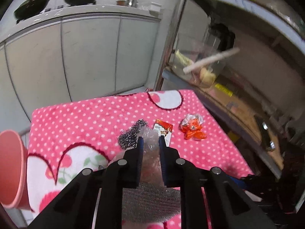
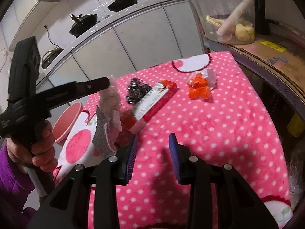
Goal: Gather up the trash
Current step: 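Grasp the clear bubble-wrap bag with the left tool, then grasp the white foam block with the right tool while the left tool holds the bubble wrap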
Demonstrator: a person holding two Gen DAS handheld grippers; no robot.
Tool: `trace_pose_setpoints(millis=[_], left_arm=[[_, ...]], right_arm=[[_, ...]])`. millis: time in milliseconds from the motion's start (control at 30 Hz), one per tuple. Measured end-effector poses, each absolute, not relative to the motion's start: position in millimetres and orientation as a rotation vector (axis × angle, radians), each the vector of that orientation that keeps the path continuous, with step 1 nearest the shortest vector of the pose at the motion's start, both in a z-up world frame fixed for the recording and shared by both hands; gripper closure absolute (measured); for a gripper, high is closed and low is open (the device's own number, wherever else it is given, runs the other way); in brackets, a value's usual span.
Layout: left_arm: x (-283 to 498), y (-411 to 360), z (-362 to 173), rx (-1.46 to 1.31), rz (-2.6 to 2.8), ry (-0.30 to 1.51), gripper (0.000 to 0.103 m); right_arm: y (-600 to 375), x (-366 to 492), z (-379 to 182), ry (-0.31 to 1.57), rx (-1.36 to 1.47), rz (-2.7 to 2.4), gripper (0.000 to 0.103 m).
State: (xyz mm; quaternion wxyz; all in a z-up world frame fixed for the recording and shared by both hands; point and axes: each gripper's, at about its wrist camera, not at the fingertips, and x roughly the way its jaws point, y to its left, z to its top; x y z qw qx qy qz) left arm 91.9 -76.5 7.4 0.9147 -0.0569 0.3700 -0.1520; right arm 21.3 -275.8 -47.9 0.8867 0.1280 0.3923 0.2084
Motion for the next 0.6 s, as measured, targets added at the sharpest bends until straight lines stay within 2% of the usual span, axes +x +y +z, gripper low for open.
trace_pose_setpoints(millis=[400,600], left_arm=[[42,-21,23,-0.157,-0.263,0.744,0.088],[26,2,30,-0.181,-0.261,0.717,0.088]], right_arm=[[-250,15,-24,0.811,0.288,0.518,0.068],[-232,26,-37,0.894,0.294,0.506,0.068]])
